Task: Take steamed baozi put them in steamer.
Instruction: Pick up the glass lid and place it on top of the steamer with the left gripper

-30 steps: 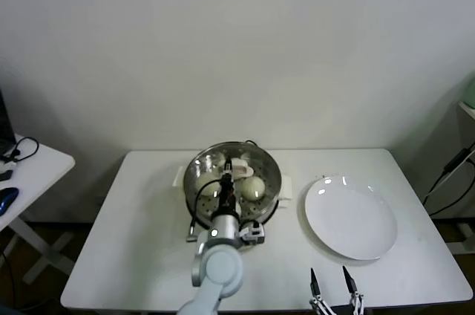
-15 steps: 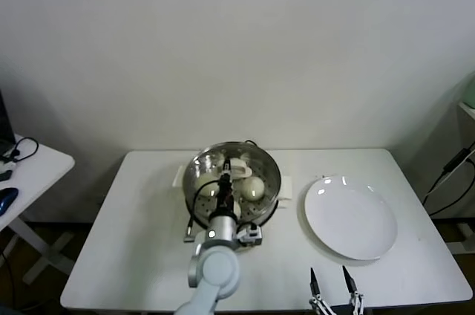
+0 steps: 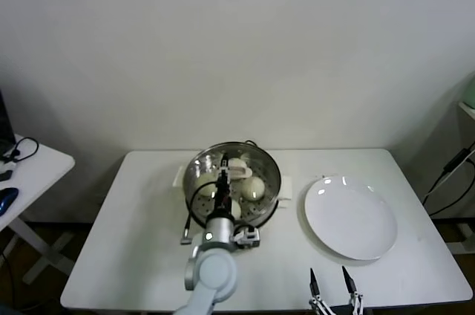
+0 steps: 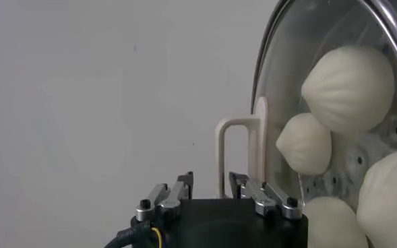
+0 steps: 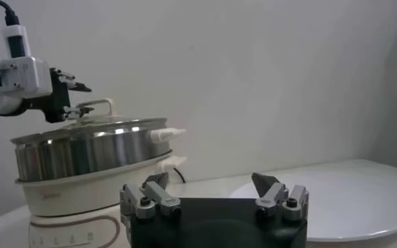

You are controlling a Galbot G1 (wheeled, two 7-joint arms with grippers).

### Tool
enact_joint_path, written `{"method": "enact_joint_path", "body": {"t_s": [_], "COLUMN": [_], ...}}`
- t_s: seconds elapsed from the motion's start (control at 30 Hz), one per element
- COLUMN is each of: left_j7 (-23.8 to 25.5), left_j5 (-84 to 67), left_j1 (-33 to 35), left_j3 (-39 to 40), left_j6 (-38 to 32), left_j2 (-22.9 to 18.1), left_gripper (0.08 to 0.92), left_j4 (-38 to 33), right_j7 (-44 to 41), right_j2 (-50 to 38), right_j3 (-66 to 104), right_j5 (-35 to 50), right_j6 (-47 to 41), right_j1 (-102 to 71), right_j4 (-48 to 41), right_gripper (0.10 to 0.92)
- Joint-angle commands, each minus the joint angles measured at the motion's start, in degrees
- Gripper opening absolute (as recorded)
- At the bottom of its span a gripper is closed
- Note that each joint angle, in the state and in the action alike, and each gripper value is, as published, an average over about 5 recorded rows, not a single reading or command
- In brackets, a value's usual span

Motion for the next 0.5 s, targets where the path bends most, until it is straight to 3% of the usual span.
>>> {"method": "enact_joint_path", "body": {"t_s": [0.03, 0.5], "left_j7": [0.3, 0.2], "left_j5": [-0.6, -2.1], "left_j1": [0.7, 3.2], "left_j3": [0.3, 0.0], "left_j6": [-0.1, -0.6], "left_j2": [0.3, 2.1], "left_gripper": [0.414, 0.407], "left_j4": [-1.8, -4.2], "right_j7": [0.0, 0.0], "right_j2": [0.0, 0.3], "right_j3": [0.0, -0.2], "right_j5": [-0.1, -0.5], "right_j6": [0.1, 0.1], "right_j1": [0.1, 0.1], "right_j4": [-0.4, -0.6], "right_gripper": [0.823, 0.823]}}
